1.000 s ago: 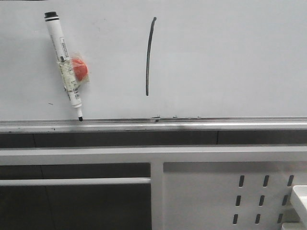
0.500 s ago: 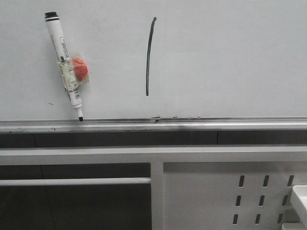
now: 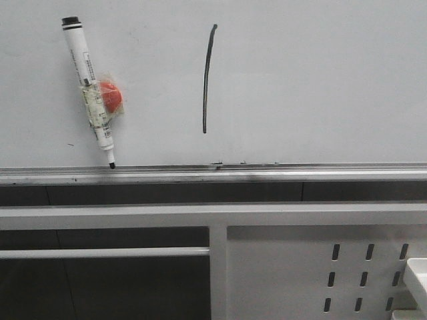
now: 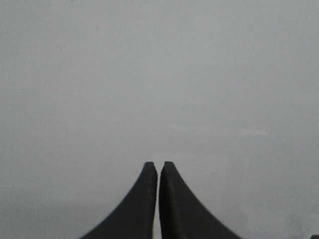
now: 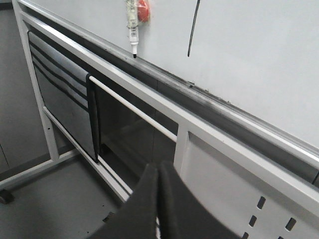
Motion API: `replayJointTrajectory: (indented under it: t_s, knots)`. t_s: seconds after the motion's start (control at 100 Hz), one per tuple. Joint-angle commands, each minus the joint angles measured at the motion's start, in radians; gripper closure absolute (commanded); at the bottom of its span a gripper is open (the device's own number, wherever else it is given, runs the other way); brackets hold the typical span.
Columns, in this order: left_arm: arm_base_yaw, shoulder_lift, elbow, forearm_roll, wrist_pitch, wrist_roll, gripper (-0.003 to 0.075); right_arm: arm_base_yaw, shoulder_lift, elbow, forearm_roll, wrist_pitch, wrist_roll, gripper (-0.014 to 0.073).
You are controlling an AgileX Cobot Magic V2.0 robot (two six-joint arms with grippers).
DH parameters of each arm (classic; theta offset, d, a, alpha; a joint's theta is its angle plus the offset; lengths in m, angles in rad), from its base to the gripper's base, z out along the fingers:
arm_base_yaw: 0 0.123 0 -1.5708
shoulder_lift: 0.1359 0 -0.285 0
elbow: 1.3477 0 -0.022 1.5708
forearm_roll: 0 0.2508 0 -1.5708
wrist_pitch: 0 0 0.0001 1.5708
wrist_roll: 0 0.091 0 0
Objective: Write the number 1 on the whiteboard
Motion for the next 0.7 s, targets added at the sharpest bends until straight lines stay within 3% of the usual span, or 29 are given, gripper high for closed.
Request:
replayJointTrajectory:
  t_s: [0.0, 0.35, 0.41, 0.5, 0.61, 0.69]
  knots:
    - [0.014, -0.047, 0.031, -0.005, -0.075, -0.007, 0.0740, -0.005, 0.010, 0.010, 0.002, -0.068, -0.001, 0.0663]
    - [0.022, -0.307, 0.344, -0.010, -0.075, -0.008, 0.0740, -0.005, 0.010, 0.010, 0.002, -0.068, -0.001, 0.0663]
    - [0.022, -0.364, 0.333, -0.025, 0.052, -0.008, 0.0740, -0.005, 0.010, 0.010, 0.002, -0.068, -0.001, 0.0663]
    - [0.022, -0.433, 0.341, -0.160, 0.097, -0.004, 0.0740, -0.005, 0.010, 0.010, 0.002, -0.068, -0.001, 0.0663]
    - [0.020, -0.429, 0.341, -0.181, 0.165, 0.030, 0.0740, -0.005, 0.010, 0.010, 0.002, -0.070, -0.001, 0.0663]
    - [0.020, -0.435, 0.341, -0.224, 0.204, 0.156, 0.0740, -0.005, 0.010, 0.010, 0.002, -0.070, -0.001, 0.0663]
